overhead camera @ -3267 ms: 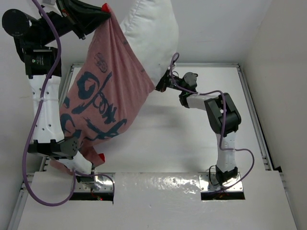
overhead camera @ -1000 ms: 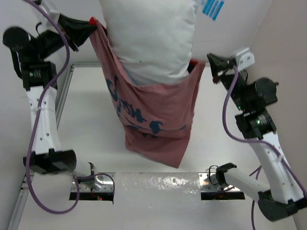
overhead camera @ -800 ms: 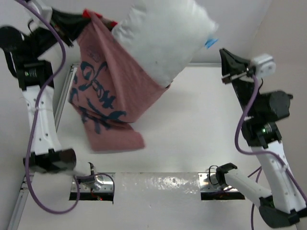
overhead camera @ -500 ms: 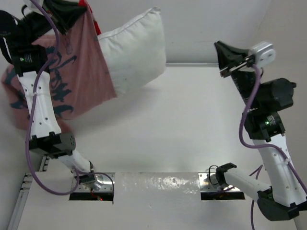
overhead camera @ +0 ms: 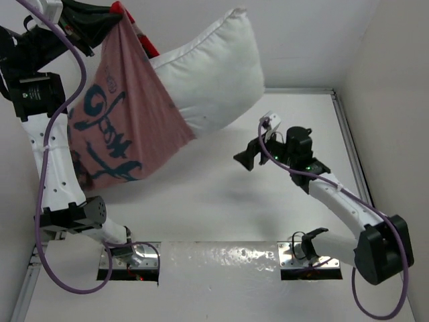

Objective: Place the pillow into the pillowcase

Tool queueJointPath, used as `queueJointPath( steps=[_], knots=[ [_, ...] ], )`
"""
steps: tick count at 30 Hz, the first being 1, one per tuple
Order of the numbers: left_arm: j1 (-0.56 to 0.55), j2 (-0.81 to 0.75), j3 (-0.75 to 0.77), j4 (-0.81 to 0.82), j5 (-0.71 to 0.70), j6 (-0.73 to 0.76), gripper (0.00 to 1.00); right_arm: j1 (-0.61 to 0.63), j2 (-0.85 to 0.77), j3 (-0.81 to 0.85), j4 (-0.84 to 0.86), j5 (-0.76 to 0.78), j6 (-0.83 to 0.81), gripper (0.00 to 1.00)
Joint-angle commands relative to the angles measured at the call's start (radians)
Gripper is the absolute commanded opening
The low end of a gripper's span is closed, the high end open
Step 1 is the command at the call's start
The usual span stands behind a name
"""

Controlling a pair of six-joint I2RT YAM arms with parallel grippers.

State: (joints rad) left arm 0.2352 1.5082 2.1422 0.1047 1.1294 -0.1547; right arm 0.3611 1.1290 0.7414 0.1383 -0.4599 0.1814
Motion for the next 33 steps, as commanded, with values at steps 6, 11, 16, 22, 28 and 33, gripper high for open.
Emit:
queueJointPath(
  steps=[6,11,16,22,28,33],
  knots=[
    [-0.016,0.038,0.211,0.317,-0.145,-0.203,0.00,0.047,0.185,-0.121,0.687,-0.125,0.273,0.99],
    [-0.017,0.043,0.251,0.418,-0.171,-0.344,0.00,0.044,0.230,0.010,0.702,-0.118,0.250,0.99],
    [-0.017,0.064,0.312,0.484,-0.184,-0.439,0.00,0.039,0.239,-0.002,1.001,-0.135,0.338,0.99],
    [-0.017,0.079,0.337,0.540,-0.203,-0.509,0.00,0.039,0.496,0.186,1.271,-0.207,0.591,0.83],
    [-0.019,0.090,0.375,0.573,-0.209,-0.540,0.00,0.047,0.738,0.435,1.466,-0.287,0.877,0.81],
    [-0.017,0.110,0.406,0.573,-0.224,-0.540,0.00,0.088,0.735,0.426,1.480,-0.364,0.802,0.90]
  ],
)
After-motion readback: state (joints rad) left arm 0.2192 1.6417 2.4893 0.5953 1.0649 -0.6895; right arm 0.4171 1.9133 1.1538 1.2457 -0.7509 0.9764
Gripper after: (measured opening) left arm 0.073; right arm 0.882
